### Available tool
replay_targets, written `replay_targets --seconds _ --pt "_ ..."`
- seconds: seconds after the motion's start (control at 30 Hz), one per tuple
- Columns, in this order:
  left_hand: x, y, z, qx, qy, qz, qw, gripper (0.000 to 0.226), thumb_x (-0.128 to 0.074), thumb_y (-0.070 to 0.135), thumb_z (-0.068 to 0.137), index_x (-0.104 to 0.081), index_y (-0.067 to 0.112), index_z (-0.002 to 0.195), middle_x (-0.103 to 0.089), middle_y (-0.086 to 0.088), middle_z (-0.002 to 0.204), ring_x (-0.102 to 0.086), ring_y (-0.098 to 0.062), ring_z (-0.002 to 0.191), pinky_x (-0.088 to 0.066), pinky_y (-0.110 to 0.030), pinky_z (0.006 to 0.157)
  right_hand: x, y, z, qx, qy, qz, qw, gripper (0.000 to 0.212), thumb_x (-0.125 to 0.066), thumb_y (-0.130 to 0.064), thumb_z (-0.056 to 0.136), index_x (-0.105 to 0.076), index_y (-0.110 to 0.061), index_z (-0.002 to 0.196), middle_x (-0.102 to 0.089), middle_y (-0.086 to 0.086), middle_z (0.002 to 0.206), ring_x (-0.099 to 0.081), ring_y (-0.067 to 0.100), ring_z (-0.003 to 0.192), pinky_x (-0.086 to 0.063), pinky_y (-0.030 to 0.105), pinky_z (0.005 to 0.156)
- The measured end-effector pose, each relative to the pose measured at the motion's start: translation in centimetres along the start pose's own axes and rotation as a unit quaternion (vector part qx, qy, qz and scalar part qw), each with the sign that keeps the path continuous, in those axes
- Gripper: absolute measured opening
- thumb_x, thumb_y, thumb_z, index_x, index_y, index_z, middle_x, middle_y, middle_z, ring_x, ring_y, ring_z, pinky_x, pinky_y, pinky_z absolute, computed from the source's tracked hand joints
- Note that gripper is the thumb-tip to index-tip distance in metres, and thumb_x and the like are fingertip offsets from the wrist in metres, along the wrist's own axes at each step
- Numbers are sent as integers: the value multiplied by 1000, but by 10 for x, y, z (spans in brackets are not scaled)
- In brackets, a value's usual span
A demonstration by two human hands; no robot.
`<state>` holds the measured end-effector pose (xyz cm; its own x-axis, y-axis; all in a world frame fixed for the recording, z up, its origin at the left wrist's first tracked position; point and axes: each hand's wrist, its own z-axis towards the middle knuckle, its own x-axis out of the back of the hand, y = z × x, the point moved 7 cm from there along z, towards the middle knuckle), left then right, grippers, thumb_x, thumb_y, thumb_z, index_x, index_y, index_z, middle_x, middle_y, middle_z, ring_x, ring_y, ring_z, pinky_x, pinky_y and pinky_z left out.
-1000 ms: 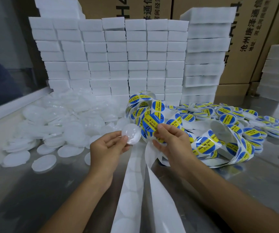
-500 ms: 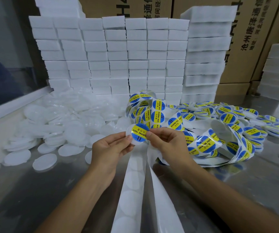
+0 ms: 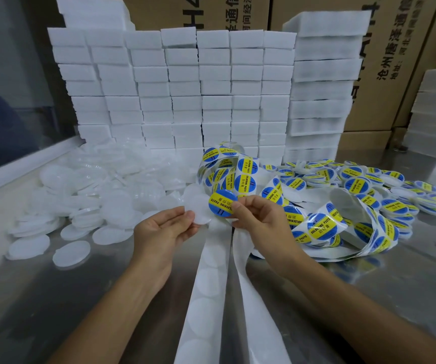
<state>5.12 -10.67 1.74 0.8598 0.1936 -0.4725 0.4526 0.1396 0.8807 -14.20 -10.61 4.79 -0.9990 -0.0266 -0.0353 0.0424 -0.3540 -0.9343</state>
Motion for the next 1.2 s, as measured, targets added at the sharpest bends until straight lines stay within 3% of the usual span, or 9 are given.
replay_targets --seconds 0.17,0.47,0.6,0.73,0.93,1.07,1.2 --pt "-13 -2 -6 -1 -40 17 999 22 -75 2 67 -69 1 89 -75 -15 79 -72 -18 66 -57 -21 61 -2 3 0 -18 -7 -13 1000 9 -65 -15 93 -72 -9 89 -76 4 82 -71 9 76 -57 22 72" --pt "-14 -1 -7 -4 -45 43 998 33 -77 10 59 -69 1 90 -76 -15 81 -74 -21 70 -57 -22 61 -5 6 -2 -28 -26 -24 999 8 -67 -17 91 -72 -17 86 -75 -5 76 -69 5 73 -55 18 69" --pt "-15 0 -8 -8 -47 44 998 32 -77 10 56 -70 3 86 -75 -15 80 -74 -21 69 -57 -22 60 -5 7 -1 -28 -26 -26 999 7 -67 -17 91 -73 -15 88 -75 0 78 -68 6 72 -55 19 68" --pt "-15 0 -9 -10 -52 48 997 29 -78 10 57 -71 4 84 -75 -16 80 -74 -22 69 -57 -22 60 -4 8 -1 -31 -22 -28 999 7 -68 -17 91 -74 -14 89 -75 6 82 -67 7 72 -55 22 70" --pt "-15 3 -10 -31 -41 72 996 13 -78 -2 70 -74 11 73 -75 -17 77 -72 -23 67 -57 -22 60 -3 8 -2 -12 -10 -56 998 6 -70 -18 90 -74 -20 85 -74 2 78 -68 9 70 -57 26 71" --pt "-20 9 -14 -70 -45 119 989 24 -78 -2 72 -77 21 66 -75 -12 73 -72 -21 66 -56 -22 61 1 2 -2 38 34 -127 991 9 -75 -24 85 -73 -28 78 -73 -7 73 -68 18 67 -57 32 65" --pt "-26 11 -19 -97 -61 147 982 29 -77 -3 73 -77 26 67 -74 -7 70 -72 -20 65 -56 -20 61 5 1 -1 44 58 -141 987 7 -78 -28 83 -74 -23 79 -73 -7 71 -68 19 63 -56 30 60"
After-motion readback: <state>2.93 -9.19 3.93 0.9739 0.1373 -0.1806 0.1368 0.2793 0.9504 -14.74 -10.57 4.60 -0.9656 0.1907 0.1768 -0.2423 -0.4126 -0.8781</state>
